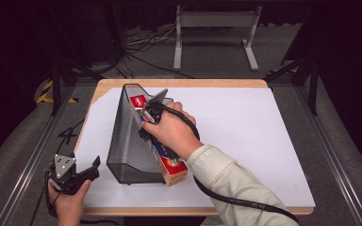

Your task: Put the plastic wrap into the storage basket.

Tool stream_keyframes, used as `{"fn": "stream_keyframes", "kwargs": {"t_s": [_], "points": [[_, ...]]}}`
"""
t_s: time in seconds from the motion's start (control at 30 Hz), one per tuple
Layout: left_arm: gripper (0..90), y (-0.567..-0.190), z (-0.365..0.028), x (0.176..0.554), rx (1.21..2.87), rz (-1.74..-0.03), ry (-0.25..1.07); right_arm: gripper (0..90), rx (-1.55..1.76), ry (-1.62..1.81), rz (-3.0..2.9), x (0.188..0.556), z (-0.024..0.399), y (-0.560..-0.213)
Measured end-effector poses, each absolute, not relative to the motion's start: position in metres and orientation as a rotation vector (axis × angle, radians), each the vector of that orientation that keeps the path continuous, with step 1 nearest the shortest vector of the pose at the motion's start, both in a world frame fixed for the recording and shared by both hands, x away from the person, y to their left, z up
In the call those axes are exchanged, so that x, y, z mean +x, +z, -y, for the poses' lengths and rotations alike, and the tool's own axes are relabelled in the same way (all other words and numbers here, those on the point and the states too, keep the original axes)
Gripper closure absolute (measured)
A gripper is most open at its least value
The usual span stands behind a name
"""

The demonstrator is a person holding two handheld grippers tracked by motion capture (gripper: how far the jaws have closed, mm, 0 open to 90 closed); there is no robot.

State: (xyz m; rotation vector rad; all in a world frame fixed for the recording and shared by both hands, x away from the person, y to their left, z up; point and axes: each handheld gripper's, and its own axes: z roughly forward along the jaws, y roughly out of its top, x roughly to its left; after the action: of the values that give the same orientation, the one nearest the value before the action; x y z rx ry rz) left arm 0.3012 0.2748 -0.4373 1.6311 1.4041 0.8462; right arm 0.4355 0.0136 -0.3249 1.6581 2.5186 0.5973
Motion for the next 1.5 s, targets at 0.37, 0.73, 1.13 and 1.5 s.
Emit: {"fn": "stream_keyframes", "kwargs": {"t_s": [0.37, 0.73, 1.13, 1.5], "points": [[13.8, -0.438, -0.28, 0.295, 1.622, -1.425, 0.854, 39.1, 1.647, 0.533, -2.501, 0.443, -0.021, -0.338], [13.8, -0.439, -0.285, 0.29, 1.613, -1.44, 0.86, 38.9, 1.617, 0.474, -2.511, 0.448, -0.026, -0.348], [13.6, -0.437, -0.277, 0.292, 1.652, -1.395, 0.865, 37.8, 1.567, 0.459, -2.514, 0.45, -0.03, -0.348], [13.6, -0.438, -0.277, 0.292, 1.657, -1.395, 0.866, 21.0, 1.469, 0.619, -2.522, 0.448, -0.022, -0.345]]}}
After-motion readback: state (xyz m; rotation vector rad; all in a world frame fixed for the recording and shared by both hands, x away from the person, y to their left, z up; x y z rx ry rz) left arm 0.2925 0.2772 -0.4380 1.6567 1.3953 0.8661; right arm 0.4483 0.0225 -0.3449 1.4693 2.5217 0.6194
